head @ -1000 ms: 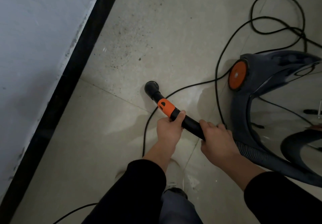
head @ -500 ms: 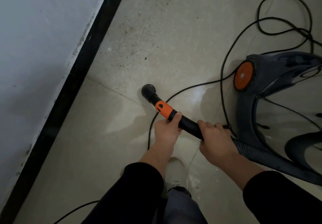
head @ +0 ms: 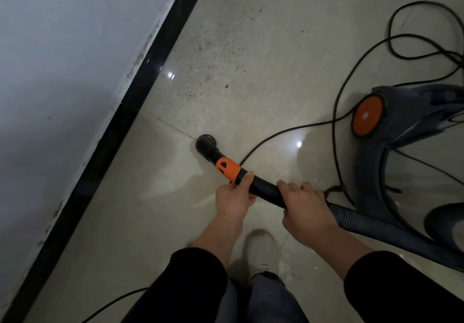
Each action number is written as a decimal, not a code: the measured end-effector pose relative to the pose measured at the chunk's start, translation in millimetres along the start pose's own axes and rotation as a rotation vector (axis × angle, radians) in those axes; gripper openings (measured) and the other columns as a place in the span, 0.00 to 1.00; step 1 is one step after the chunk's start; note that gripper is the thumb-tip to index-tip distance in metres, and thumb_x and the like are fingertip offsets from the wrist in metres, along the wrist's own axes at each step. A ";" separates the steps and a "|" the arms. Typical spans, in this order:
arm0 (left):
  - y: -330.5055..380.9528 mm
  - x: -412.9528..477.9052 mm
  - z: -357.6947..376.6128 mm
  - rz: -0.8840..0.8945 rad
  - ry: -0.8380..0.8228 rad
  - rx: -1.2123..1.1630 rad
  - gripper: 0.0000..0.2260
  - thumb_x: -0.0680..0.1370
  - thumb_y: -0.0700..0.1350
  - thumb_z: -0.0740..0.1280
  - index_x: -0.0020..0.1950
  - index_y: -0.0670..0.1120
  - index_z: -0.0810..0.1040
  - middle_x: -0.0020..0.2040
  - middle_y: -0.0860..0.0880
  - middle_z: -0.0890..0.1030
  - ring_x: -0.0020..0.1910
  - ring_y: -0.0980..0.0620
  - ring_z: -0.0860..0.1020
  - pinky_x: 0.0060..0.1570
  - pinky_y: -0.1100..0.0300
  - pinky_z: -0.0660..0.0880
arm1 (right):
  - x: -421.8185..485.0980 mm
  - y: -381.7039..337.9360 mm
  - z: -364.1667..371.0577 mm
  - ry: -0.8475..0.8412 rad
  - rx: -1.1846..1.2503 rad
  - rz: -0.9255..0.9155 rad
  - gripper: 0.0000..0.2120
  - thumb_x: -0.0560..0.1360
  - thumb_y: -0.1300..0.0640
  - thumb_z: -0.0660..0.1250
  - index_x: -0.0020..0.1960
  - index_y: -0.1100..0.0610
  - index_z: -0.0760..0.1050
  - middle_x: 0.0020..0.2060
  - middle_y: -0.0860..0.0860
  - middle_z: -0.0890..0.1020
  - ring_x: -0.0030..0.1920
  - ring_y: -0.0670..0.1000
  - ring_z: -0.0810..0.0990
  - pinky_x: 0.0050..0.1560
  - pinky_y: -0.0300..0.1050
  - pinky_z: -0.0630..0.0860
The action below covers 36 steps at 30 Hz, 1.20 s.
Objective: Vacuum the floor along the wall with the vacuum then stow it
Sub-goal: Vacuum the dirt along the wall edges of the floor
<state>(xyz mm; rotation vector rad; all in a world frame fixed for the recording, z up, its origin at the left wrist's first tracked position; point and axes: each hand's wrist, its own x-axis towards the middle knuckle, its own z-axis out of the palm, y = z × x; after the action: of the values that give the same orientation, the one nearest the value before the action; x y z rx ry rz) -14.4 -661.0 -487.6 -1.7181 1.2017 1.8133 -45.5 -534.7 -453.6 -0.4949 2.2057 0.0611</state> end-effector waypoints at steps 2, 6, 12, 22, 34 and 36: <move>3.9 1.3 -5.6 0.002 -0.001 -0.019 0.10 0.77 0.46 0.70 0.40 0.41 0.77 0.38 0.44 0.82 0.39 0.52 0.82 0.41 0.63 0.77 | 3.5 -6.0 -1.8 0.003 0.004 -0.011 0.20 0.75 0.60 0.62 0.66 0.53 0.63 0.59 0.50 0.74 0.60 0.56 0.70 0.57 0.52 0.68; 10.6 6.6 -14.9 0.016 0.003 -0.030 0.10 0.77 0.46 0.71 0.40 0.41 0.78 0.38 0.45 0.82 0.39 0.52 0.82 0.40 0.64 0.77 | 10.7 -16.0 -3.9 0.022 -0.006 -0.028 0.20 0.75 0.59 0.62 0.65 0.53 0.63 0.59 0.50 0.75 0.59 0.56 0.70 0.56 0.52 0.69; 17.9 16.1 -18.5 0.029 -0.001 -0.051 0.10 0.76 0.46 0.71 0.40 0.41 0.78 0.39 0.45 0.82 0.41 0.51 0.82 0.44 0.62 0.78 | 20.3 -22.0 -6.4 0.043 -0.012 -0.042 0.18 0.75 0.59 0.63 0.63 0.53 0.64 0.58 0.51 0.75 0.58 0.55 0.71 0.55 0.51 0.70; 31.1 27.0 -21.5 0.078 -0.008 -0.035 0.10 0.76 0.46 0.72 0.39 0.41 0.78 0.39 0.44 0.83 0.42 0.50 0.83 0.47 0.59 0.78 | 35.0 -28.4 -9.6 0.082 -0.035 -0.045 0.18 0.76 0.58 0.63 0.64 0.54 0.63 0.58 0.51 0.75 0.57 0.55 0.72 0.53 0.50 0.69; 45.6 37.6 -22.8 0.115 0.010 -0.040 0.10 0.75 0.47 0.73 0.40 0.42 0.78 0.40 0.43 0.83 0.43 0.49 0.83 0.50 0.58 0.79 | 50.0 -34.7 -17.7 0.116 -0.026 -0.068 0.19 0.76 0.58 0.63 0.65 0.55 0.63 0.58 0.52 0.75 0.57 0.55 0.72 0.54 0.51 0.70; 47.9 38.6 -22.8 0.122 0.011 -0.049 0.10 0.75 0.47 0.73 0.39 0.42 0.78 0.39 0.44 0.83 0.41 0.50 0.83 0.47 0.60 0.78 | 52.3 -34.8 -19.2 0.118 -0.014 -0.078 0.21 0.76 0.58 0.63 0.67 0.54 0.62 0.57 0.52 0.75 0.57 0.55 0.72 0.53 0.51 0.70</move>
<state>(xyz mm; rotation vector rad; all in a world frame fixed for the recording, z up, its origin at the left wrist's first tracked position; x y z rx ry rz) -43.6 -716.8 -505.9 -1.7177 1.3029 1.9206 -76.1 -588.0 -476.9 -0.6057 2.2995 0.0062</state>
